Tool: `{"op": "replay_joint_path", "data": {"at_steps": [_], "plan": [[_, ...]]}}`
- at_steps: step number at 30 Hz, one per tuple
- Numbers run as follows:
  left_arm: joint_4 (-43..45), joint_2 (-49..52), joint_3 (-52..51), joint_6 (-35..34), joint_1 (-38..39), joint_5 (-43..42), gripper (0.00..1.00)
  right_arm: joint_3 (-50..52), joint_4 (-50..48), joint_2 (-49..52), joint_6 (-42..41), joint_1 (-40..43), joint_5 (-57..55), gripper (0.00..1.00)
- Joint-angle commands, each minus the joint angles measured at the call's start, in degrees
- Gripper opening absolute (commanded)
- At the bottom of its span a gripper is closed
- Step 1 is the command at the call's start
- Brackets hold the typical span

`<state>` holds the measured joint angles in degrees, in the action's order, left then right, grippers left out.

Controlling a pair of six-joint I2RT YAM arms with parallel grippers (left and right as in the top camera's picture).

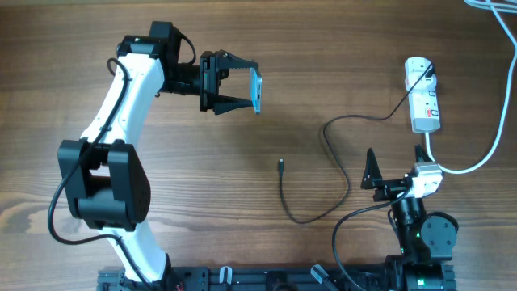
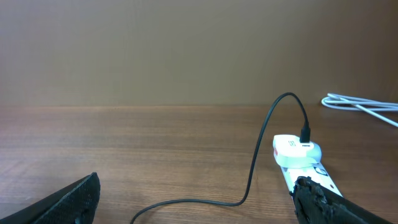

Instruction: Plug charger to phone and switch on socket

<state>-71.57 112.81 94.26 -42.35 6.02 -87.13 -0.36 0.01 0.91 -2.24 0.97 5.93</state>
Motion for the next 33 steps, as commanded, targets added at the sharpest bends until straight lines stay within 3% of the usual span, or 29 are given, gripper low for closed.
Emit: {"op": "replay_joint_path", "data": {"at_steps": [1,26,29,33], "plan": [[0.17,-1.92,1.44,-0.11,-0.31,-3.21,0.64,0.02,-0.2,-0.33,0.61,0.24,0.09,1.0],[0.22,-1.92,1.44,1.88,-0.31,-2.73,0.64,0.02,-0.2,-0.31,0.61,0.24,0.09,1.0],[0.22,-1.92,1.44,1.88,-0.31,2.47,0.64,0.02,-0.2,-0.33,0.61,0.24,0.07,1.0],[0.17,-1.92,1.44,2.05,-0.11,15.54,0.64,0.02,-0.2,-0.33,0.61,0.24,0.09,1.0]]}}
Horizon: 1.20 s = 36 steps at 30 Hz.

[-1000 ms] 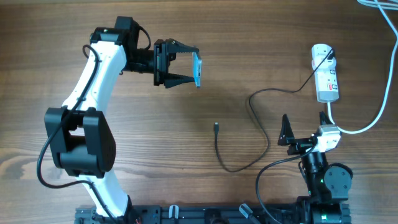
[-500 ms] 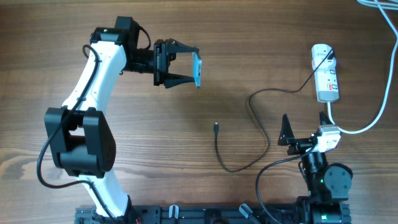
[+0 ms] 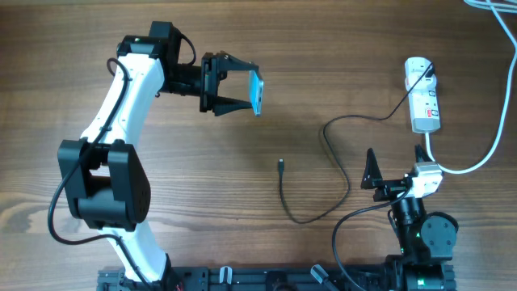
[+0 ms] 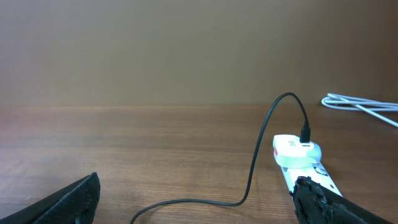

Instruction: Plug charger to phone and switch on socket

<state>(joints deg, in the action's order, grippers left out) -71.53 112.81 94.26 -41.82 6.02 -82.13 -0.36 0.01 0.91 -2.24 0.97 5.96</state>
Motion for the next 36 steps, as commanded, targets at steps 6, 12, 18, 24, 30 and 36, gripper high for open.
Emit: {"op": "replay_joint_path", "data": {"at_steps": [6,12,18,24,30,36], "plan": [[0.13,-1.92,1.44,1.51,1.75,32.76,0.64,0.02,-0.2,-0.33,0.61,0.24,0.07,1.0],[0.22,-1.92,1.44,1.51,7.17,61.46,0.64,0.02,-0.2,-0.33,0.63,0.24,0.07,1.0],[2.19,-1.55,1.2,1.51,14.01,80.72,0.65,0.02,-0.2,-0.33,0.61,0.24,0.04,1.0],[4.07,0.55,1.2,2.14,18.32,84.85,0.65,0.02,-0.2,-0.33,0.61,0.24,0.07,1.0],[6.45,2.62,0.46,9.35,20.59,84.72,0.64,0.02,-0.2,-0.33,0.61,0.24,0.07,1.0],[6.93,4.31,0.44,13.16,22.01,84.61,0.64,0.02,-0.2,-0.33,0.63,0.24,0.04,1.0]]}}
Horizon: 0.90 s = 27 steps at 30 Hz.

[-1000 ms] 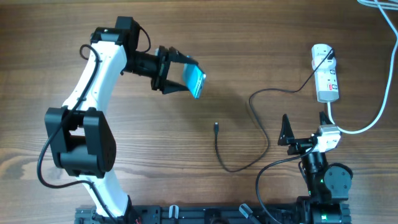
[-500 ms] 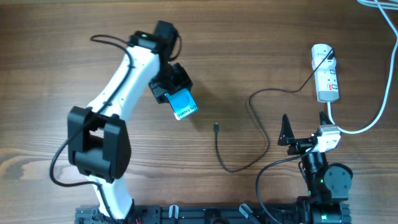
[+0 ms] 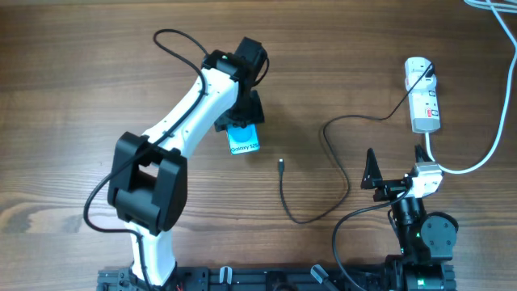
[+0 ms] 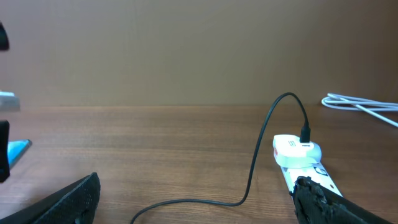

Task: Plug charger to phone and switch on socket
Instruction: 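Lower the phone back onto the table with the left gripper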

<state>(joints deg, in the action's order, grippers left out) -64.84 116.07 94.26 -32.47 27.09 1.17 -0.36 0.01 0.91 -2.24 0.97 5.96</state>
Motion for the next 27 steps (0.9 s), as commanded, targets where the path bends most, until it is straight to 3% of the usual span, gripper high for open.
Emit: {"op": "replay_joint_path", "data": {"at_steps": [1,13,17,27], "plan": [[0.42,1.49,0.44,3.78,0.94,1.29,0.64,0.02,-0.2,-0.33,0.61,0.24,0.07,1.0],[1.18,6.23,0.44,4.02,1.22,0.76,0.64,0.02,-0.2,-0.33,0.63,0.24,0.07,1.0],[1.95,6.64,0.44,10.27,1.31,-4.44,0.64,0.02,-0.2,-0.33,0.63,0.24,0.07,1.0],[3.48,6.69,0.44,11.1,1.29,-4.15,0.65,0.02,-0.2,-0.33,0.63,0.24,0.07,1.0]]}}
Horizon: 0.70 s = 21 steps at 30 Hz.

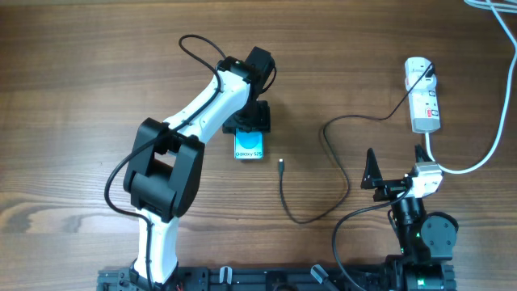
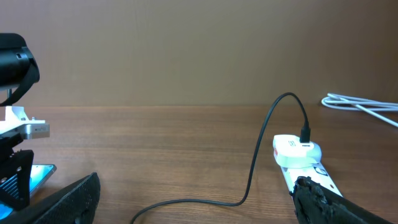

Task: Plug charger to phone and switch on socket
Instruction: 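Lower the phone back onto the table with the left gripper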

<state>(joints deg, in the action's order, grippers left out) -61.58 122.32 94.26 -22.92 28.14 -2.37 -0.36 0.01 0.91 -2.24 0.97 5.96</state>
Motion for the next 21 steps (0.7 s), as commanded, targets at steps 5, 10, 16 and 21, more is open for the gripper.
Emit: {"op": "replay_joint_path", "data": {"at_steps": [5,10,16,21], "plan": [[0.52,0.48,0.44,1.2,0.26,0.52,0.67,0.02,-0.2,-0.31,0.61,0.24,0.04,1.0],[0.55,0.5,0.42,0.02,0.26,0.52,0.67,0.02,-0.2,-0.33,0.63,0.24,0.07,1.0],[2.49,0.5,-2.36,0.0,0.26,0.52,0.68,0.02,-0.2,-0.33,0.59,0.24,0.07,1.0],[4.66,0.5,-6.03,0.0,0.24,0.5,0.68,0.02,-0.2,-0.33,0.63,0.24,0.07,1.0]]}}
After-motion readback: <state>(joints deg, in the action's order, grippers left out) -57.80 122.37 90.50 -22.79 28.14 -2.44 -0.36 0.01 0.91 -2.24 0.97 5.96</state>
